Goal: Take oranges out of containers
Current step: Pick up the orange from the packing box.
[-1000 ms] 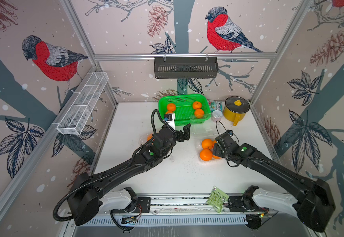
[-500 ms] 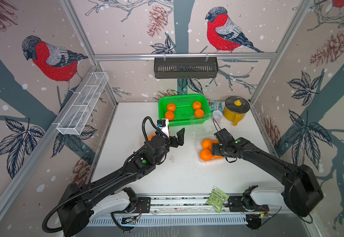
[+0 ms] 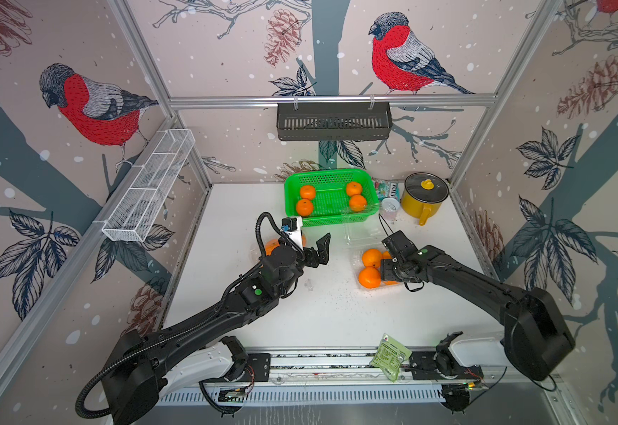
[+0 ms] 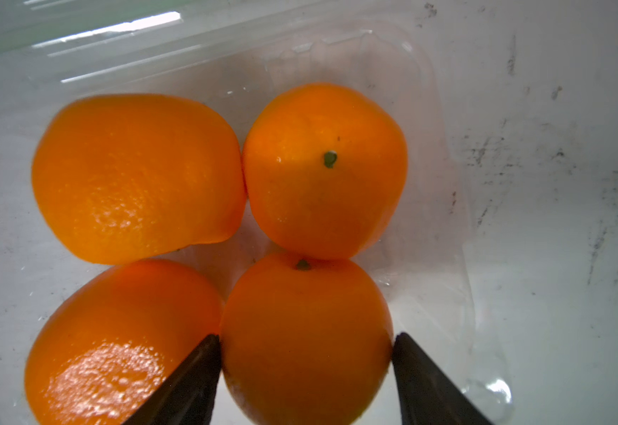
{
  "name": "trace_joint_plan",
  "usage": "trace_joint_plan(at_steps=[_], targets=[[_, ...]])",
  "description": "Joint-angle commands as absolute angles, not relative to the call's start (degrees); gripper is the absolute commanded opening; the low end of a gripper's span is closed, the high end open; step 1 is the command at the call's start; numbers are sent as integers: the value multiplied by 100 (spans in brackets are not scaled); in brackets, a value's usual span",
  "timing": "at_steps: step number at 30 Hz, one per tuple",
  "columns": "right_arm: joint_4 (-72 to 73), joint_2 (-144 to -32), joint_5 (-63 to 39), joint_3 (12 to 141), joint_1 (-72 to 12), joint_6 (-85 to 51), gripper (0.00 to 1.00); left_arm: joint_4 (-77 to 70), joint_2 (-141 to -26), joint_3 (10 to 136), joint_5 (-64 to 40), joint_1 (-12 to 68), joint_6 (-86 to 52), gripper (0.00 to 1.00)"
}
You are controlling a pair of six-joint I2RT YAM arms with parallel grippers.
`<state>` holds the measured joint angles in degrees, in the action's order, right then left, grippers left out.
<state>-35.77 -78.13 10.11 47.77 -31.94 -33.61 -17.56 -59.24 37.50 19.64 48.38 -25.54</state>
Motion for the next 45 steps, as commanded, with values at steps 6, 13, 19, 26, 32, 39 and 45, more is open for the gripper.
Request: trace_joint_plan(at_steps=[6, 13, 19, 26, 32, 39, 45], targets=[[-3700, -8004, 1257, 4693, -3125, -3080, 73, -1868, -5871, 3692, 2013, 4834, -2663, 98], [-3652, -8079, 1222, 4690, -3026, -2910, 69, -1797, -5845, 3698, 2048, 4837, -2669, 98], [-3834, -7797, 1234, 4899, -2993, -2883, 57, -1787, -5836, 3687, 2093, 4836, -2672, 97], [-4118, -7327, 1299, 5292, -2987, -2875, 52, -1837, -5888, 3694, 2110, 4836, -2703, 97], [-4170, -6896, 1301, 6143, -2985, -2776, 49, -1804, -5789, 3715, 2266, 4827, -2649, 97], [-2864, -7032, 570, 7119, -2891, -2325, 46, -1383, -5757, 3916, 3381, 4799, -2492, 98], [-1907, -8233, -217, 8306, -2832, -2025, 44, -838, -5844, 4327, 3366, 4685, -2608, 98]])
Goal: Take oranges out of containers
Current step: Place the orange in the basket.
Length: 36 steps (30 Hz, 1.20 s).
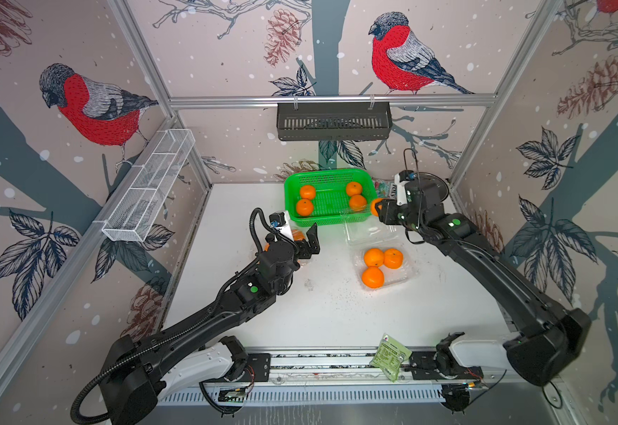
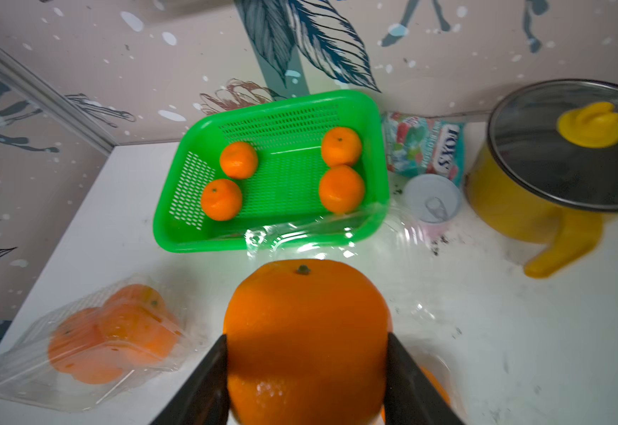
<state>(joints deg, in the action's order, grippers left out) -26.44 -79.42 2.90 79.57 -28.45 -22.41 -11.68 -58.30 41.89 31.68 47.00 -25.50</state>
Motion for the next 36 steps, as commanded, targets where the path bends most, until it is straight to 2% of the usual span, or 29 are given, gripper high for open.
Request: trace_joint_plan(at_steps=[1, 12, 21, 26, 36], targets=[[-1792, -8503, -338, 8541, -2822, -1967, 44, -770, -5853, 4370, 3366, 4682, -2615, 97], [-1328, -11033, -1614, 10634, -2542, -1712, 42, -290, -5690, 4451, 3357, 4390, -2854, 98], [-2363, -13136, -2362, 12702, -2461, -1232, 43, -325, -5563, 4359, 3304, 4381, -2998, 98], [-2486, -13795, -2442, 13088, -2404, -1077, 43, -378, -5520, 4231, 3239, 4383, -3191, 97], [-2426, -14314, -2470, 13122, -2204, -705, 44, -360, -5577, 4239, 3191, 4379, -3261, 98]])
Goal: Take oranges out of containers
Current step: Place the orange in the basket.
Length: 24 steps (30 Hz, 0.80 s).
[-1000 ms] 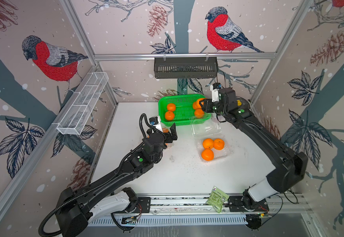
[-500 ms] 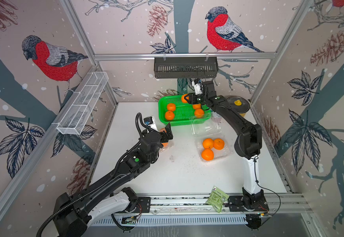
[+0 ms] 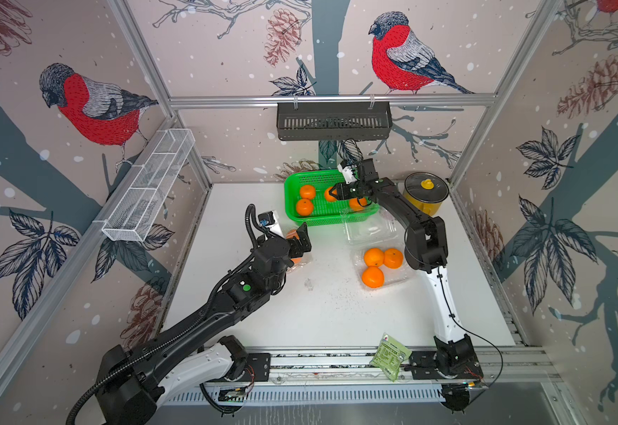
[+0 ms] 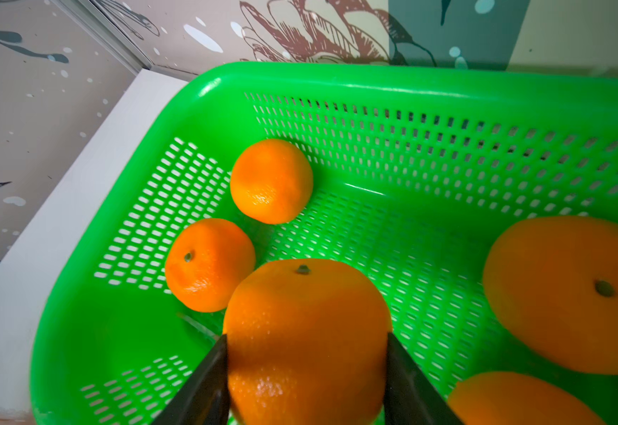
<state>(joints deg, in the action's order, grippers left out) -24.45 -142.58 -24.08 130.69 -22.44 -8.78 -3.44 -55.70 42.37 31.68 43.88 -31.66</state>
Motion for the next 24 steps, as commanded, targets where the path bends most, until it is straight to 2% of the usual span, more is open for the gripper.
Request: trace_joint_plan(at_steps=[1, 15, 24], targets=[[-2426, -14334, -2461, 13122, -2183, -680, 46, -349, -5590, 4244, 3195, 4381, -3285, 97], [-2493, -14673, -2435, 13210, -2012, -361, 61, -284, -5458, 4113, 3239, 4385, -3645, 97], [-2527, -14423, -2288, 13241, -2073, -211, 74, -295, -5493, 4116, 3162, 4383, -3751, 97]])
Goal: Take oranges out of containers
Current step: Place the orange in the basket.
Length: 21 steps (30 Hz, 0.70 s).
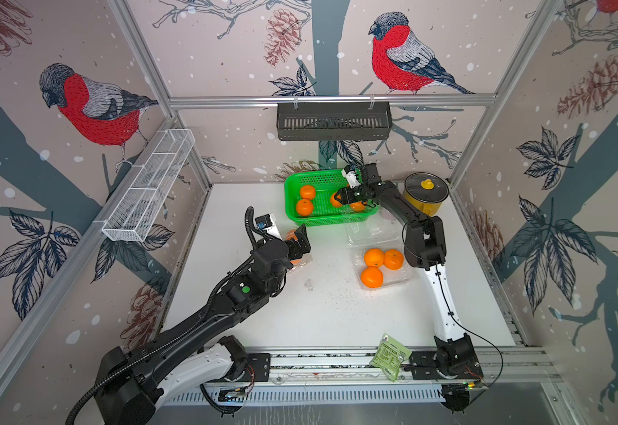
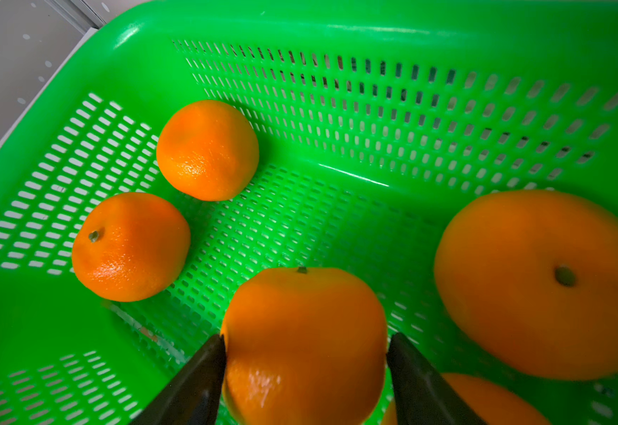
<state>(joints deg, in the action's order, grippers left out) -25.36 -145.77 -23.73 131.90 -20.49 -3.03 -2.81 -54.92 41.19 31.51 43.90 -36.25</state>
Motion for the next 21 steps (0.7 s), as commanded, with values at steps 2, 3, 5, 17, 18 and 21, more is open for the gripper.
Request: trace_joint_plan(at_steps=[2, 3, 5, 17, 18, 21], targets=[[-2530, -14340, -2214, 13248, -2083, -202, 79, -305, -5502, 4113, 3152, 4381, -3769, 97], [-2525, -14295, -2169, 13254, -2085, -194, 80, -300, -5510, 4113, 3138, 4386, -3775, 98], [-2536, -14226, -2153, 13256, -2090, -168, 82, -303, -5524, 4122, 3124, 4386, -3786, 97], [-2933, -13089, -1541, 13035, -2328, -118, 82, -380, -5673, 4138, 3153, 4386, -3636, 98], [-2928, -12891, -1496, 12836, -2359, -166, 82, -370, -5682, 4130, 3195, 4383, -3626, 98], [-2948, -12148, -1240, 12024, -2396, -448, 82, -528, -5687, 4078, 3192, 4384, -3420, 98]])
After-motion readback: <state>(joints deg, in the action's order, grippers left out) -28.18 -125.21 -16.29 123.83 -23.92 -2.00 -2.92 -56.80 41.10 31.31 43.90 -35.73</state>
